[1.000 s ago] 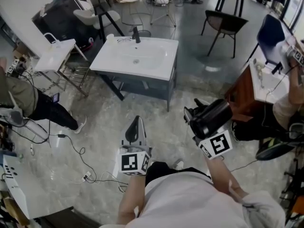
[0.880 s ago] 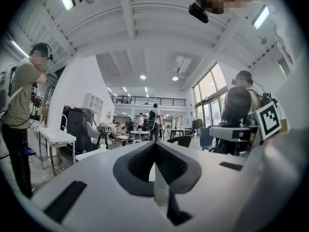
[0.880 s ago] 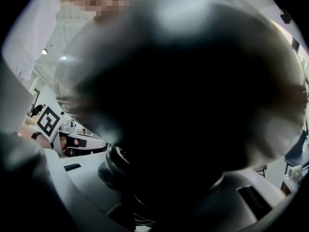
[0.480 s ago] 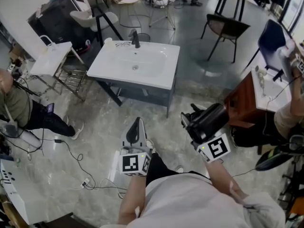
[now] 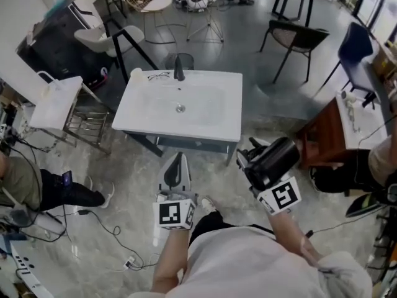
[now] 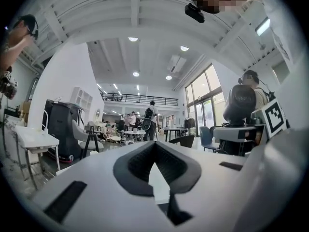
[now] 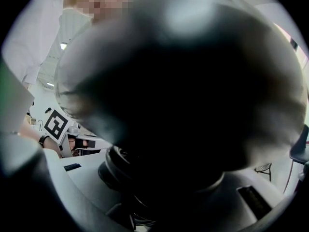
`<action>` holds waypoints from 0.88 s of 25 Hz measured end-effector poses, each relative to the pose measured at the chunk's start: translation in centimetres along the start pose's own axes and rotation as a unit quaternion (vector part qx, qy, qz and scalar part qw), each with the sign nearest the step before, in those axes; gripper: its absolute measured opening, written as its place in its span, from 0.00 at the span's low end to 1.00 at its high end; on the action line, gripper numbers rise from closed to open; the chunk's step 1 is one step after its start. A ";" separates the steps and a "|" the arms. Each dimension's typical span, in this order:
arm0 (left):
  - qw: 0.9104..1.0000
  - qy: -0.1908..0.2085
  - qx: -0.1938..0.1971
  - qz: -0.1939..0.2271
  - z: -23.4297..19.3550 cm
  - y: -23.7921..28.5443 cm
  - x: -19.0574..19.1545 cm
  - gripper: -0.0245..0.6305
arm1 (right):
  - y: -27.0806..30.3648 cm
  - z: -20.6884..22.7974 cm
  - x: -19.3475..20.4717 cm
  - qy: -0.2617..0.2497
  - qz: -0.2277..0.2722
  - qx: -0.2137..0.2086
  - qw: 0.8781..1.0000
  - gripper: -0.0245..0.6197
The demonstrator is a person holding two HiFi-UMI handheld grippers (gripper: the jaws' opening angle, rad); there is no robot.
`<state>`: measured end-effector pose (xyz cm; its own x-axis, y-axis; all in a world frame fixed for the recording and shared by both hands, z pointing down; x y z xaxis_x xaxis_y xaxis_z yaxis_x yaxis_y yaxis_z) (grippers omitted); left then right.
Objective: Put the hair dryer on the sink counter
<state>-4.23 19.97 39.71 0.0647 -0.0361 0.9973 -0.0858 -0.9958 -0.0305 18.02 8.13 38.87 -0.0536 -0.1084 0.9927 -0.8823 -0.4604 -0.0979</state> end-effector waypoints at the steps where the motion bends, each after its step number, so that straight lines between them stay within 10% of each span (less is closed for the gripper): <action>1: 1.000 -0.003 0.004 -0.002 -0.9 0.9 0.1 0.04 | 1.0 0.1 0.2 0.001 -0.003 0.004 1.000 0.33; 22: 0.995 -0.036 0.089 -0.009 -6.9 11.5 1.4 0.04 | 10.7 3.0 1.8 0.002 -0.040 0.056 0.998 0.33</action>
<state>-11.96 9.09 41.20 0.1372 -0.0175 0.9904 0.0933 -0.9952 -0.0305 9.91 0.37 39.37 0.0127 -0.0639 0.9979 -0.8263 -0.5626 -0.0255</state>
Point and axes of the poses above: the fingertips, and each gripper's own axes: y forward along the fingers, z to its right, x out of its underside, the point moved 9 cm from there along -y, backward along the fingers, and after that the axes turned 1 degree about -y, right-handed, at the moved point
